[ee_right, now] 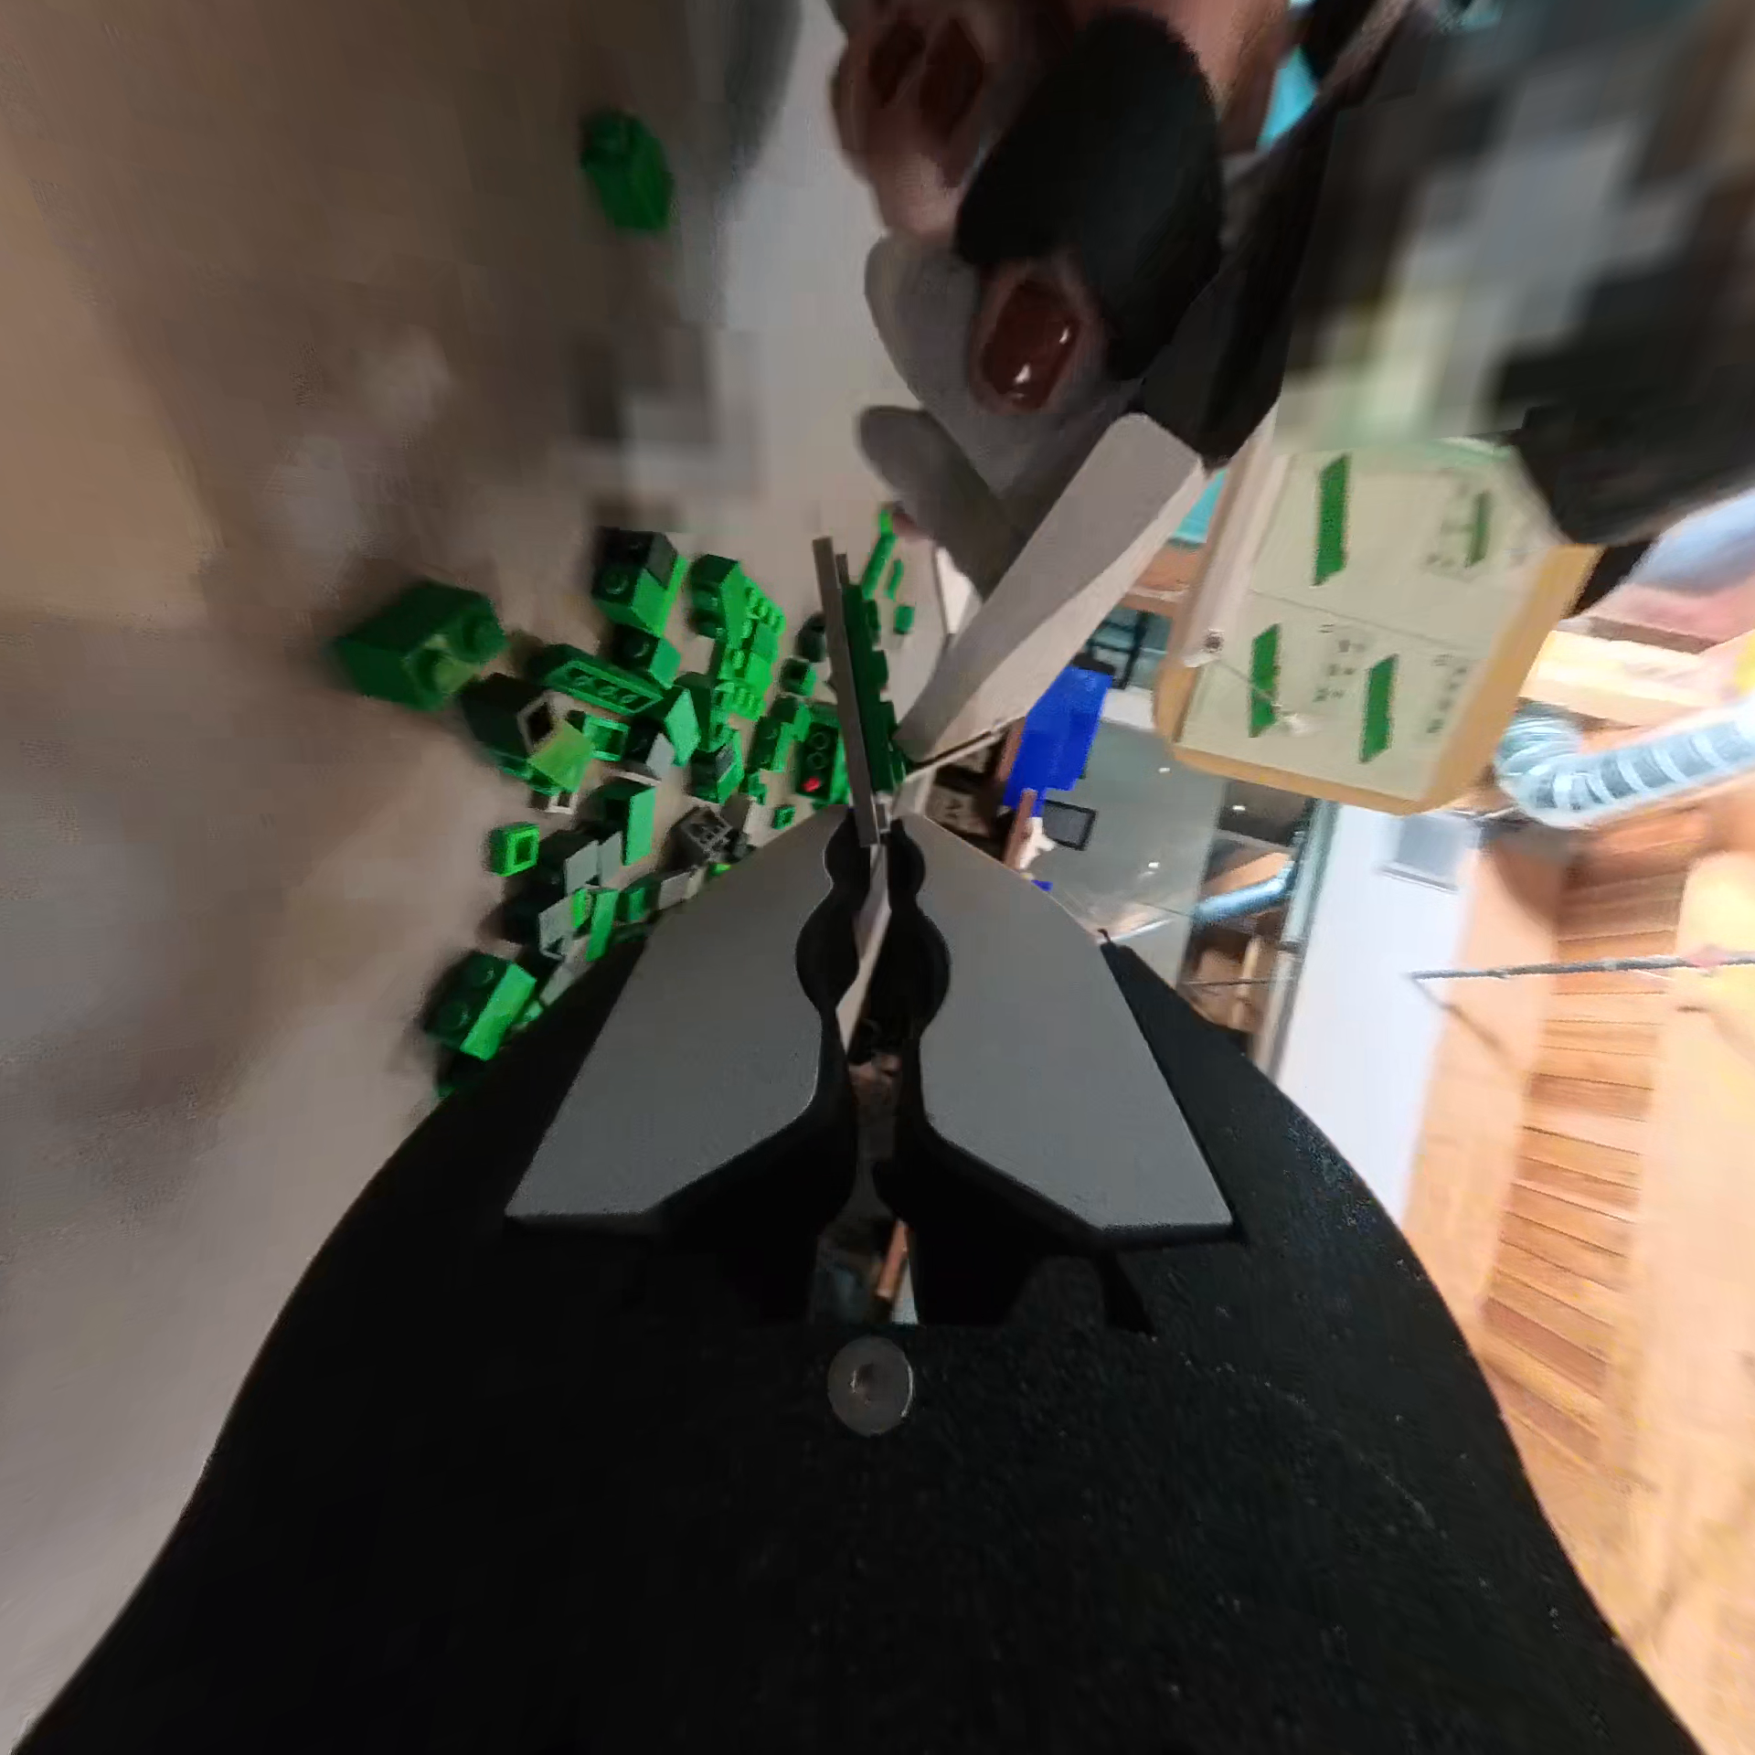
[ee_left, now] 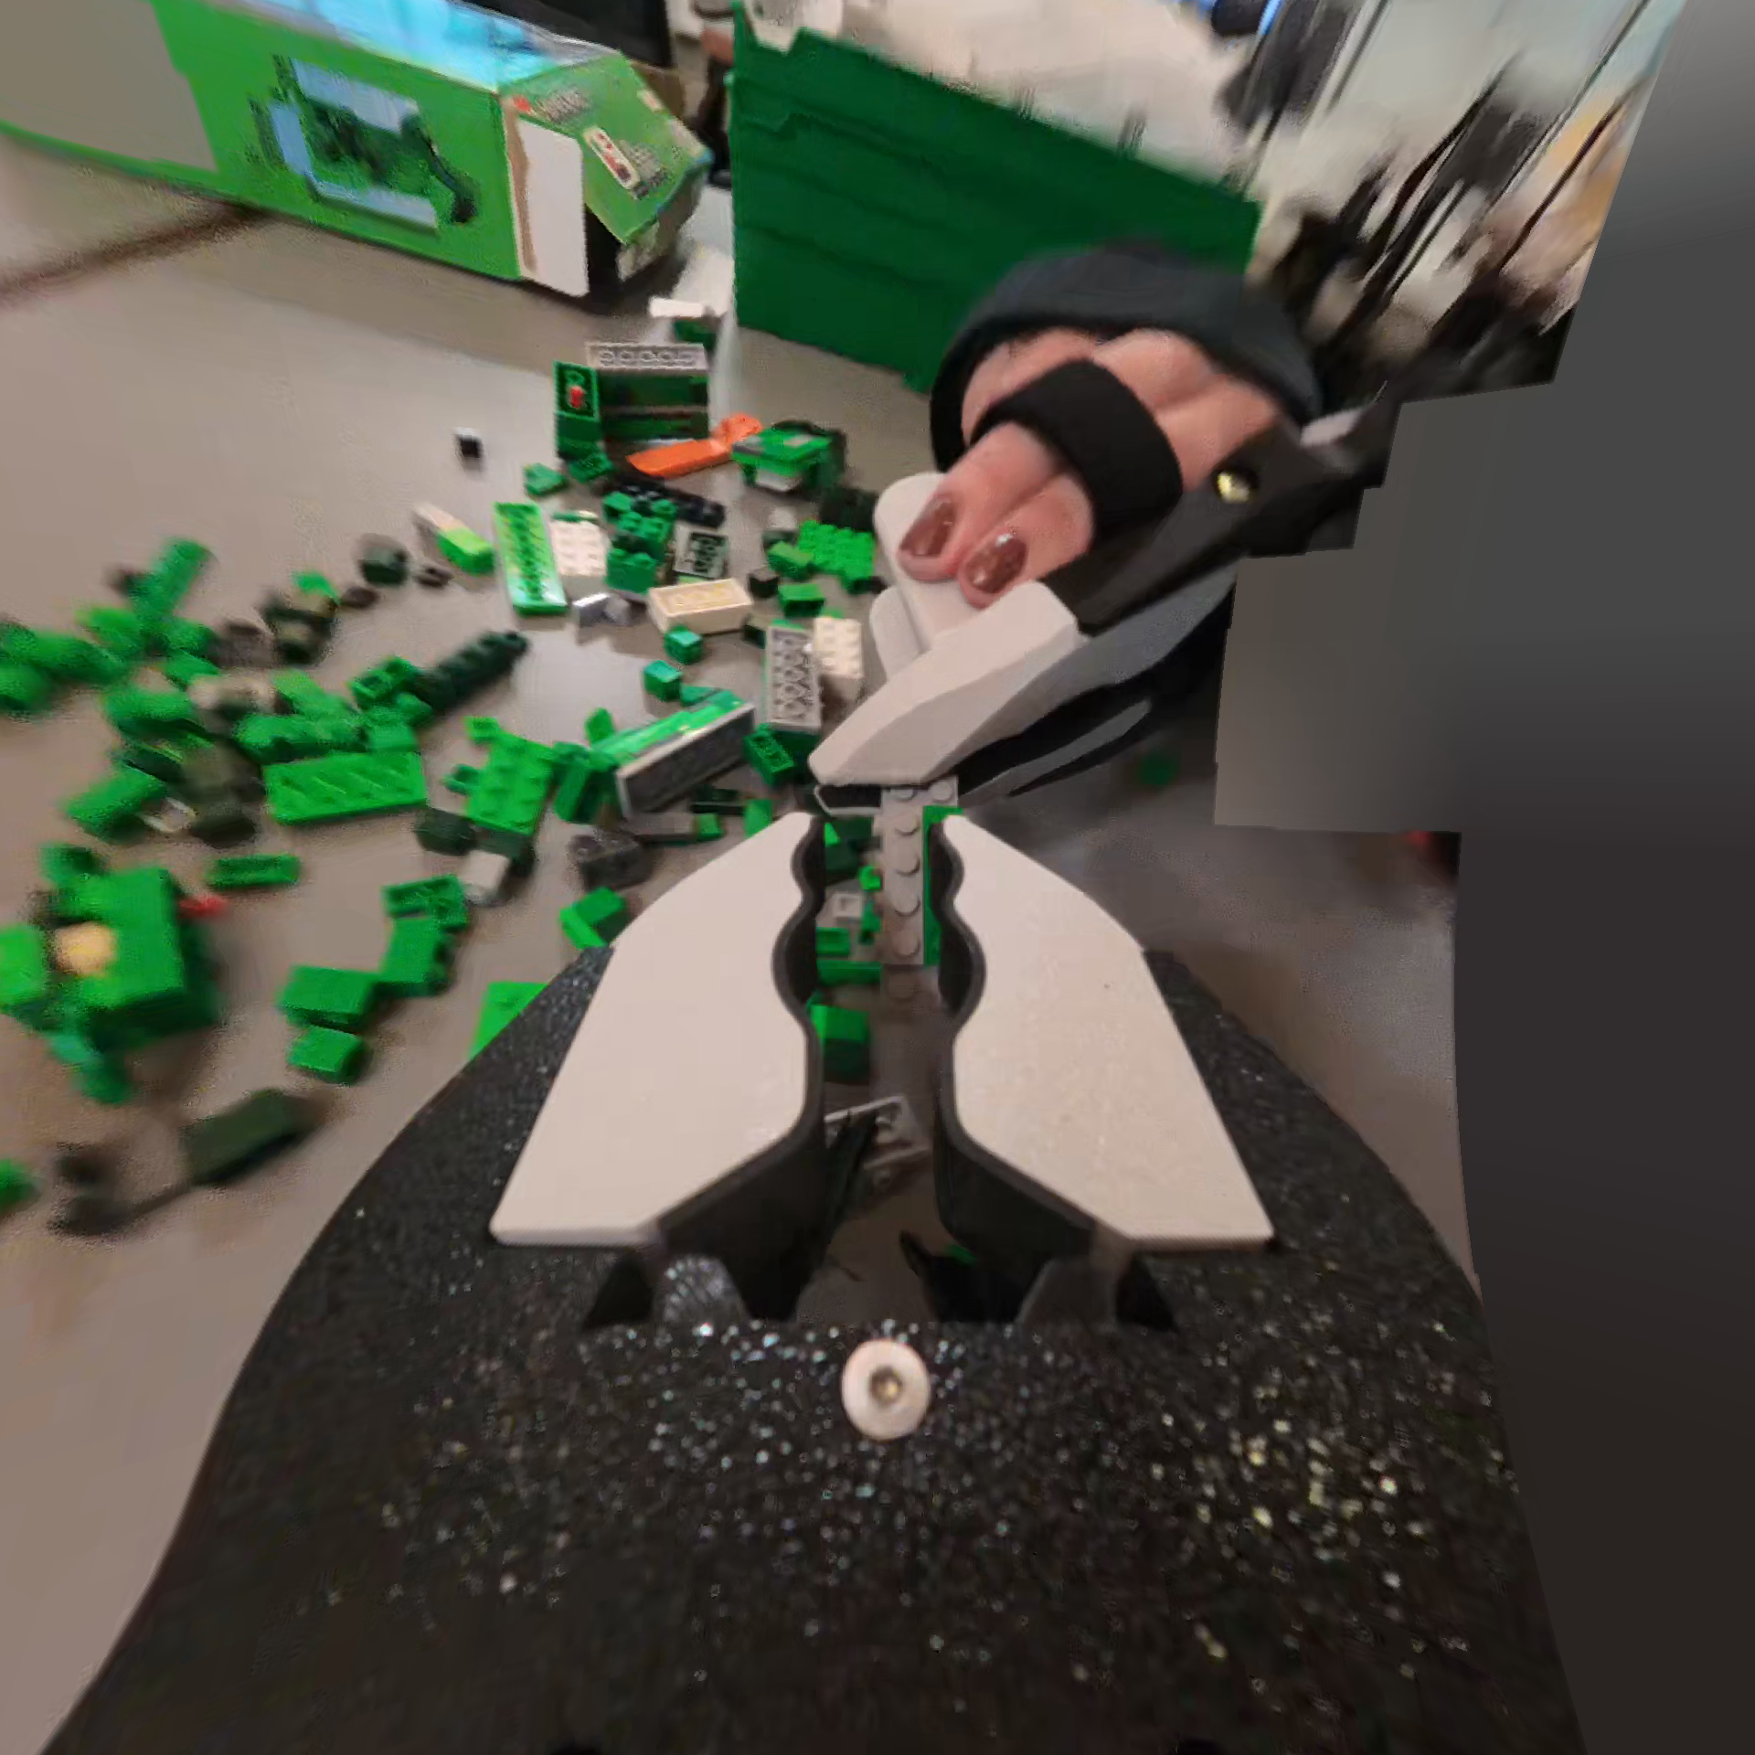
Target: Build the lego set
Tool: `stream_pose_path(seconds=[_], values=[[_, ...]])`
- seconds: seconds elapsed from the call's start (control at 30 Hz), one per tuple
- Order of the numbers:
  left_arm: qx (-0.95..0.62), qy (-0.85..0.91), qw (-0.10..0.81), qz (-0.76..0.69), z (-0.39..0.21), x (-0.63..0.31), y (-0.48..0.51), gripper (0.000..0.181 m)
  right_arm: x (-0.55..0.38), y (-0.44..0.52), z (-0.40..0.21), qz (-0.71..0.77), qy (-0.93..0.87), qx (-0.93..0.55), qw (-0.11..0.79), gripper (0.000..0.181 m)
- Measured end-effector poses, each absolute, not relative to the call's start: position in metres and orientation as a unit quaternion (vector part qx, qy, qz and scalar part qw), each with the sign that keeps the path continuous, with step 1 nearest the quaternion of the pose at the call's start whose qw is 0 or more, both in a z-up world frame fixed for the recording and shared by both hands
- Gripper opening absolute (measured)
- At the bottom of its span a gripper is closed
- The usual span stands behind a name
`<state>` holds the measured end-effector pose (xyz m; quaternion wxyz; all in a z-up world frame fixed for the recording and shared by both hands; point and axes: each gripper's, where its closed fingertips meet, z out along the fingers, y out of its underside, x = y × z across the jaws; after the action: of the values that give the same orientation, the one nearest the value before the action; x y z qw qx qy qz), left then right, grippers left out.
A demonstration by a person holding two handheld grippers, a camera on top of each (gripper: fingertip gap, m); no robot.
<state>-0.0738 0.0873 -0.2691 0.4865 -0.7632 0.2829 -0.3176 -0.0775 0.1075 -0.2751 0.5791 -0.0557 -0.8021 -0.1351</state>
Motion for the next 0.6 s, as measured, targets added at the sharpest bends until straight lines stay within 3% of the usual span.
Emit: stream_pose_path(seconds=[0.13, 0.33, 0.43, 0.6], values=[[-0.767, 0.358, 0.497, -0.189, -0.277, -0.073, 0.086, 0.02, -0.076, 0.109, -0.288, -0.132, -0.828, -0.077, 0.539, 0.004], [-0.785, 0.357, 0.451, -0.231, -0.289, -0.066, 0.081, 0.037, -0.076, 0.108, -0.287, -0.142, -0.829, -0.074, 0.535, 0.004], [-0.784, 0.366, 0.452, -0.218, -0.292, -0.065, 0.081, 0.019, -0.076, 0.107, -0.283, -0.156, -0.824, -0.058, 0.542, 0.004], [-0.783, 0.351, 0.444, -0.258, -0.287, -0.065, 0.077, 0.019, -0.077, 0.101, -0.277, -0.168, -0.808, -0.02, 0.564, 0.004]])
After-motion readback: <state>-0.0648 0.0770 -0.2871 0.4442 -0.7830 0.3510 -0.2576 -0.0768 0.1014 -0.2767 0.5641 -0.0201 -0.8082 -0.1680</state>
